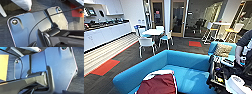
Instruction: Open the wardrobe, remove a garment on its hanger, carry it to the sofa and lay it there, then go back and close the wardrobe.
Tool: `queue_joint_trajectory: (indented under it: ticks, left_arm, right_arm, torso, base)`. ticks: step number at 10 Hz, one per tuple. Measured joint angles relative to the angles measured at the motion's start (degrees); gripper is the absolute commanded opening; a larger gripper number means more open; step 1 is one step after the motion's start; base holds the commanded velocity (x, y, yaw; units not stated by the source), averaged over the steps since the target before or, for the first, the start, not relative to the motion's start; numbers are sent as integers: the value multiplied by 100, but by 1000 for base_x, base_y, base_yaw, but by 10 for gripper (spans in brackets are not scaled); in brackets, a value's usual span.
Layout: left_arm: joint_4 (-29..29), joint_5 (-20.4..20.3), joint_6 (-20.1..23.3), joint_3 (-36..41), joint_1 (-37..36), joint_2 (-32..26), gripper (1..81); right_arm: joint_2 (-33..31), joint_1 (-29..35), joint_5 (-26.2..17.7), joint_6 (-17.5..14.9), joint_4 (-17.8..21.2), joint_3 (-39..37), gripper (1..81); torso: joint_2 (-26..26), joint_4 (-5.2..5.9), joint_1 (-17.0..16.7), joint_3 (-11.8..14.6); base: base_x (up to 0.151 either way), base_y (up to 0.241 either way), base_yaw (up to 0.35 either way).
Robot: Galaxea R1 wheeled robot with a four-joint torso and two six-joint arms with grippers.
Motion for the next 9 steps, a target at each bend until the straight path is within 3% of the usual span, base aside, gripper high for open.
queue_joint_trajectory:
  ticks: [2, 7, 9]
  left_arm:
    - [0, 0, 0, 0, 2, 1, 811]
    - [9, 0, 1, 0, 37, 4, 811]
    - [26, -16, 1, 0, 46, 26, 811]
  right_arm:
    - [0, 0, 0, 0, -2, 0, 811]
    - [2, -61, -9, 0, -2, 0, 811]
    - [0, -57, -6, 0, -5, 0, 811]
  torso:
    - [0, 0, 0, 2]
    - [-5, 0, -2, 5]
    - [-7, 0, -2, 5]
  base:
    - [0, 0, 0]
    - [-77, 0, 0]
    - [0, 0, 0]
